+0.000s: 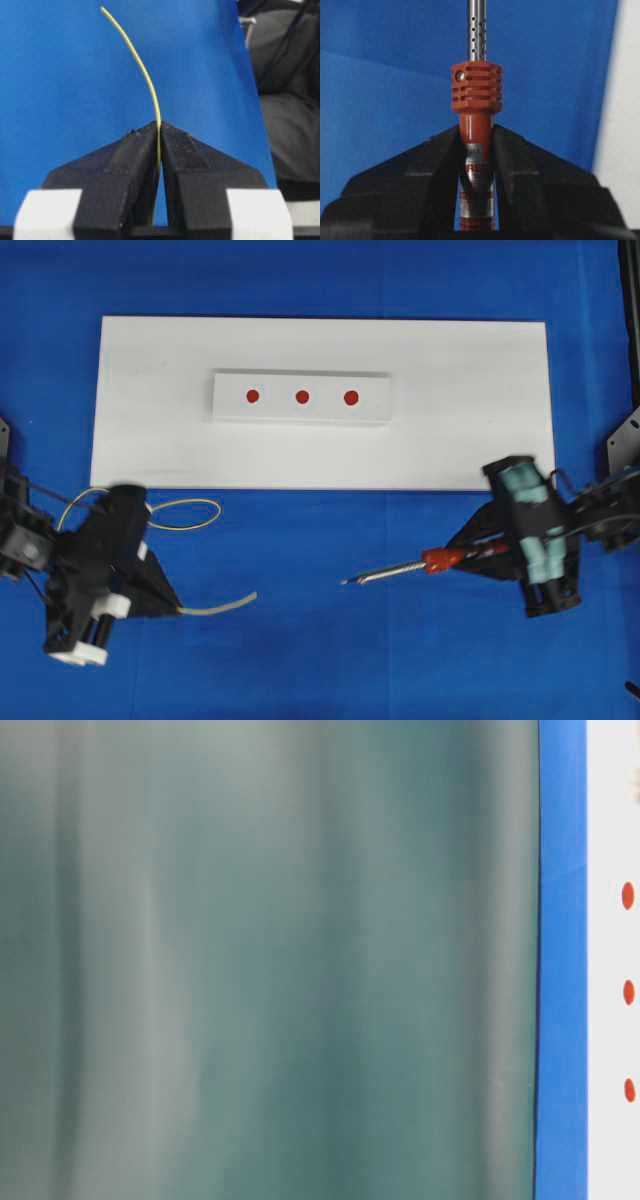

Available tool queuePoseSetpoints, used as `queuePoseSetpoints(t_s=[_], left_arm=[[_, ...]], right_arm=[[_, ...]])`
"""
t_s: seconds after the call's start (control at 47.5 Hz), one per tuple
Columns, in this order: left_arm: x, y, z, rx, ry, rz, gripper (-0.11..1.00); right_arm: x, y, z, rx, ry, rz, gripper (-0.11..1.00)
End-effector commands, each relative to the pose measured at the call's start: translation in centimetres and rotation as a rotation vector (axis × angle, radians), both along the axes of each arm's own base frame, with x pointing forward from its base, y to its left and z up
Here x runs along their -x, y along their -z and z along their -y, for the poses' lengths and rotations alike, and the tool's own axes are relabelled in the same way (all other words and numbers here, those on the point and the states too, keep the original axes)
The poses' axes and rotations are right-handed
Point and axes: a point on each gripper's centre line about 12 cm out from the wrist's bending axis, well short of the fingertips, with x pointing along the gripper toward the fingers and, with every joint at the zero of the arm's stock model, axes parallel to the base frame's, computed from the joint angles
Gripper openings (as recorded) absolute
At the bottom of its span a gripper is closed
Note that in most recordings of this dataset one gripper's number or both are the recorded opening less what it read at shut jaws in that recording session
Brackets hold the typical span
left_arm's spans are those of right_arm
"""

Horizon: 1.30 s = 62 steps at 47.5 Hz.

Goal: Touch the tip of the soldering iron to the tip of the solder at the mark.

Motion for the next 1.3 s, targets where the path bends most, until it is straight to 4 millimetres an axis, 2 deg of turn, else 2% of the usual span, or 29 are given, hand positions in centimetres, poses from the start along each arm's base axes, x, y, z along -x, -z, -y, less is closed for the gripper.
queuePoseSetpoints(t_s=[0.0, 0.147, 0.295, 0.484, 0.695, 0.737, 0.8, 0.863, 0.947, 1.052, 1.095, 1.2, 1.284], left_arm=[[-0.5, 1.3, 1.0, 0.01, 0.018, 0.01, 0.02], [-1.5, 4.8, 2.0, -0.013, 0.028, -0.044, 0.02], [-2.1, 6.7, 2.2, -0.029, 0.022, -0.078, 0.02], [-2.2, 7.5, 2.0, -0.04, 0.016, -0.095, 0.02], [-2.0, 7.7, 1.7, -0.056, 0.017, -0.111, 0.02], [-2.0, 7.7, 1.7, -0.058, 0.017, -0.115, 0.03], [-2.0, 7.7, 1.6, -0.058, 0.014, -0.119, 0.1], [-2.0, 7.6, 1.7, -0.056, 0.014, -0.118, 0.25], [-2.0, 7.2, 1.7, -0.063, 0.02, -0.116, 0.51], [-1.8, 5.9, 1.5, -0.071, 0.023, -0.119, 0.81], [-1.7, 4.8, 1.3, -0.074, 0.023, -0.116, 0.86], [-1.3, 2.8, 0.3, -0.097, 0.021, -0.109, 0.79], [-1.1, 0.7, -1.0, -0.124, 0.016, -0.087, 0.76]], right_arm=[[-1.3, 0.9, -1.1, -0.017, -0.014, 0.001, 0.06], [-2.2, 3.4, -2.1, -0.028, -0.028, -0.03, 0.06], [-2.9, 5.5, -2.6, -0.035, -0.029, -0.06, 0.06], [-3.5, 7.6, -3.1, -0.047, -0.012, -0.097, 0.06], [-3.5, 8.1, -3.2, -0.068, 0.019, -0.119, 0.07], [-3.5, 8.0, -3.3, -0.069, 0.019, -0.118, 0.09], [-3.6, 7.9, -3.3, -0.07, 0.019, -0.115, 0.2], [-3.7, 7.8, -3.3, -0.072, 0.018, -0.111, 0.36], [-4.0, 7.4, -3.4, -0.076, 0.018, -0.101, 0.62], [-4.2, 5.9, -3.5, -0.073, 0.009, -0.077, 0.88], [-4.1, 5.2, -3.4, -0.069, 0.009, -0.073, 0.9], [-3.9, 2.4, -2.6, -0.049, 0.014, -0.054, 0.83], [-3.7, -0.1, -1.8, -0.024, 0.016, -0.021, 0.84]])
